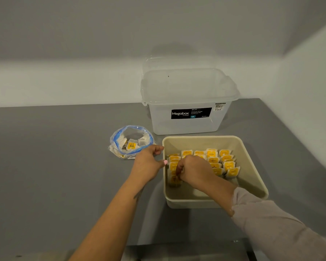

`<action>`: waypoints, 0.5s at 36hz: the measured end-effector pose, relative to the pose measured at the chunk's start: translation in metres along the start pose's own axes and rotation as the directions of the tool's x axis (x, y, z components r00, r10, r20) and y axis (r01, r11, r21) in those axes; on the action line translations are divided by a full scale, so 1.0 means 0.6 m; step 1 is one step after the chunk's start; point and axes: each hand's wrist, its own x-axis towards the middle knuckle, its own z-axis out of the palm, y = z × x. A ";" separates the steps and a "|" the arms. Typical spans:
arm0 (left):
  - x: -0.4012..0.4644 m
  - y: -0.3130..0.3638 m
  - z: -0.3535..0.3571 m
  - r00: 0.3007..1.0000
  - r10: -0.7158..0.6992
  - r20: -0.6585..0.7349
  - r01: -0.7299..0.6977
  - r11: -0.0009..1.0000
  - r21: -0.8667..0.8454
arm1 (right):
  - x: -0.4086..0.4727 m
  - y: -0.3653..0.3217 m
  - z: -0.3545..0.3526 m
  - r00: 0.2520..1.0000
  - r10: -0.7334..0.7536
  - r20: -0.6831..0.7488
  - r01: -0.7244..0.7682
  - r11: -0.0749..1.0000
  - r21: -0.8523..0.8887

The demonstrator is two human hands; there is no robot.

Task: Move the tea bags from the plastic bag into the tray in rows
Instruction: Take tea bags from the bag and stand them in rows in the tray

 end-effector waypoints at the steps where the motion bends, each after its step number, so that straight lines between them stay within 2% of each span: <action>1: 0.000 0.000 0.000 1.000 0.000 -0.001 0.000 1.000 0.001 | 0.000 0.000 -0.001 1.000 -0.004 0.003 0.004 1.000 0.000; 10: -0.001 0.004 0.003 1.000 -0.002 0.000 0.002 1.000 0.000 | -0.005 0.001 -0.018 0.999 -0.013 0.043 0.011 0.999 0.043; 18: 0.002 0.004 -0.009 0.996 0.031 -0.086 -0.028 0.999 0.034 | -0.005 -0.001 -0.035 0.997 0.001 -0.072 0.013 0.980 0.200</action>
